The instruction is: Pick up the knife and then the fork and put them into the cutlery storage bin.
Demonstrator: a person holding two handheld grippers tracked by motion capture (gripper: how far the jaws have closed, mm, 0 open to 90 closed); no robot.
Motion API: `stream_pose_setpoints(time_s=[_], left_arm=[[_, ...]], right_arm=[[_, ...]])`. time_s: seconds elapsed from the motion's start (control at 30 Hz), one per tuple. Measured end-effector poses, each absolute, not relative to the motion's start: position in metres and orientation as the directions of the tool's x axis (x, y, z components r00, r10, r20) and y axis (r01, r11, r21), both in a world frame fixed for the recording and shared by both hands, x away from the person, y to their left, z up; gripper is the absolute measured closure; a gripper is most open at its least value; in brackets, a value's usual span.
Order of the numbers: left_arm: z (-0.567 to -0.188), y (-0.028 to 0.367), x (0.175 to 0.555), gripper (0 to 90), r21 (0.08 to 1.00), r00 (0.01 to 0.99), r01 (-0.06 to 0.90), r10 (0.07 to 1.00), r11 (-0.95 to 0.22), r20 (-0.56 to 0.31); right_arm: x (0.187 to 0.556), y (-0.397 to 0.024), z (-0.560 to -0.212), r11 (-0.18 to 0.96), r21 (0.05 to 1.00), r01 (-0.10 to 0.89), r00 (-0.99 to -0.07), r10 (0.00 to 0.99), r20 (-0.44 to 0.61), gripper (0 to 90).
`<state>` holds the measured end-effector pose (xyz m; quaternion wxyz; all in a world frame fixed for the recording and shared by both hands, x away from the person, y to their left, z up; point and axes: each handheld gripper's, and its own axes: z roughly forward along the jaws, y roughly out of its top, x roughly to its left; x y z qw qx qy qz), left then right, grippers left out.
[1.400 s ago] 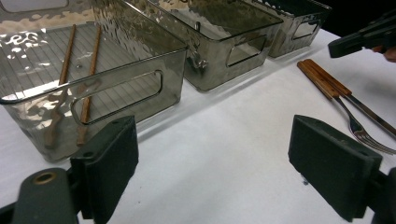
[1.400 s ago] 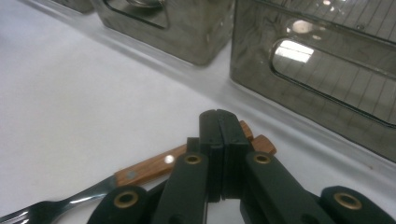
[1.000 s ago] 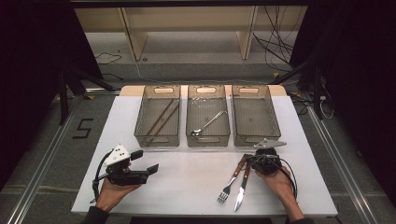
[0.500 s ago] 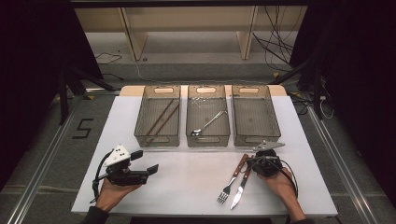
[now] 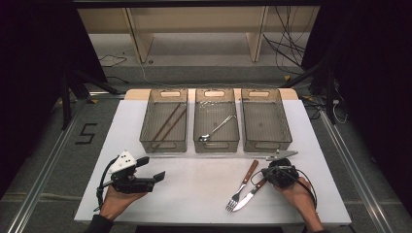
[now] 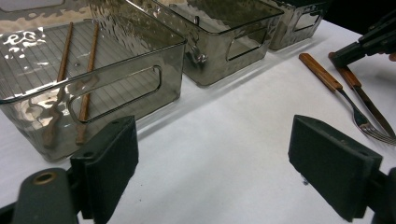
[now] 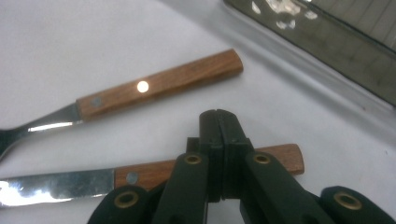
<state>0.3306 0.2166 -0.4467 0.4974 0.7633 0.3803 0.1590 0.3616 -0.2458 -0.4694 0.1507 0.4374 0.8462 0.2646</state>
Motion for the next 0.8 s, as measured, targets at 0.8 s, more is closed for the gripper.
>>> stream_pose_setpoints(time_s=[0.8], left_arm=[[-0.447, 0.215, 0.331, 15.6, 0.877, 0.662, 0.425, 0.738, -0.224, -0.132]], right_arm=[[0.313, -0.282, -0.464, 0.478, 0.507, 0.718, -0.538, 0.842, -0.031, 90.0]])
